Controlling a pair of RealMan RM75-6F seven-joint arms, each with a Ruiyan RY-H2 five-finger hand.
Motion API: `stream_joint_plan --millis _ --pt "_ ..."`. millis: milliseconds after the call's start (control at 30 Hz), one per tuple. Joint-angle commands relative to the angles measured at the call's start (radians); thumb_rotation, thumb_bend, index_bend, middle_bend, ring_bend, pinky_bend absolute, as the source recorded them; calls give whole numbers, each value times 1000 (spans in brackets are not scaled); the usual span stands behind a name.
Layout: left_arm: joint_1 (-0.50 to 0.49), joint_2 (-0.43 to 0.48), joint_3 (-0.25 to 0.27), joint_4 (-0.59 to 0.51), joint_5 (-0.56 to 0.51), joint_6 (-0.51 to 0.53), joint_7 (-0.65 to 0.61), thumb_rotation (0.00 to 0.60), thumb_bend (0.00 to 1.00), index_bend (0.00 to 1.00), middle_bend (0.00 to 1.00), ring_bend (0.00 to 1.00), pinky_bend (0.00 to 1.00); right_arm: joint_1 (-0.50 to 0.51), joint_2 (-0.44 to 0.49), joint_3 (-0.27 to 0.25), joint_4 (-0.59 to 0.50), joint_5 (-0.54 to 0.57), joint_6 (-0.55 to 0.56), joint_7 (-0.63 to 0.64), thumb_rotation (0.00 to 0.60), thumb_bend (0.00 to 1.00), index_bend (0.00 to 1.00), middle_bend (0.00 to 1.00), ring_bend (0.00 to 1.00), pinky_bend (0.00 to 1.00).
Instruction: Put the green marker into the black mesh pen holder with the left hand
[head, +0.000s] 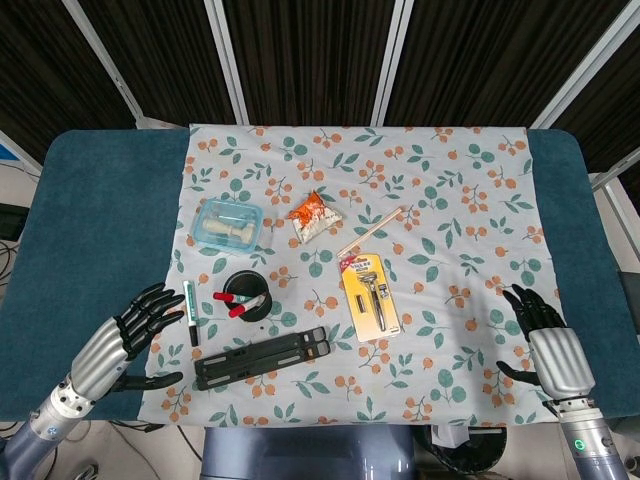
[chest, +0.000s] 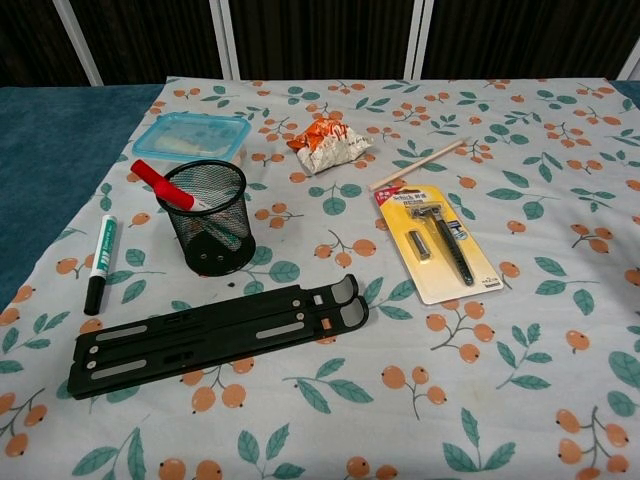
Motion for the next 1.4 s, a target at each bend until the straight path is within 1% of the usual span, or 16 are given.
stream_joint_plan --millis 33,400,533,600,733,767,867,933,1000,1133,1300,1400 --pt "-2 -1 0 0 -3 -5 2 600 69 0 0 0 0 0 0 1 0 0 1 -1 600 165 0 0 0 182" --pt "-17 19 -3 -5 -19 -56 52 600 69 0 0 0 0 0 4 -2 -6 -2 -1 -4 600 166 0 0 0 182" --pt "-46 57 -14 4 -21 -120 128 600 71 0 0 0 0 -2 4 -1 -7 -1 3 -6 600 165 0 0 0 182" --pt "-63 85 -21 10 -31 -168 181 600 78 0 0 0 1 -3 4 0 -6 0 4 -6 600 165 0 0 0 182" --pt "-85 133 -15 15 -66 -270 232 600 103 1 0 0 40 -2 3 2 -5 4 3 -7 600 166 0 0 0 182" --pt "-89 140 -12 16 -73 -290 239 600 103 9 0 3 57 -2 3 2 -5 5 2 -7 600 166 0 0 0 182" --pt "-103 163 -2 16 -93 -360 272 600 108 68 14 47 161 -2 2 4 -5 7 2 -8 600 166 0 0 0 182" --pt "-111 167 3 24 -99 -393 288 600 119 118 71 110 232 -2 2 5 -5 10 2 -8 600 166 0 0 0 182" --pt "-121 164 7 39 -101 -419 300 600 126 171 107 149 275 -2 2 6 -5 12 1 -7 600 166 0 0 0 182" --pt "-141 151 15 75 -99 -467 320 600 130 223 153 185 308 -2 2 8 -6 15 1 -8 600 166 0 0 0 182" --pt "-167 131 18 99 -108 -518 326 600 149 258 223 186 309 -1 1 10 -6 21 -2 -8 600 167 0 0 0 182" --pt "-182 125 21 105 -109 -548 345 600 152 297 243 186 307 -1 1 11 -6 23 -3 -7 600 166 0 0 0 182"
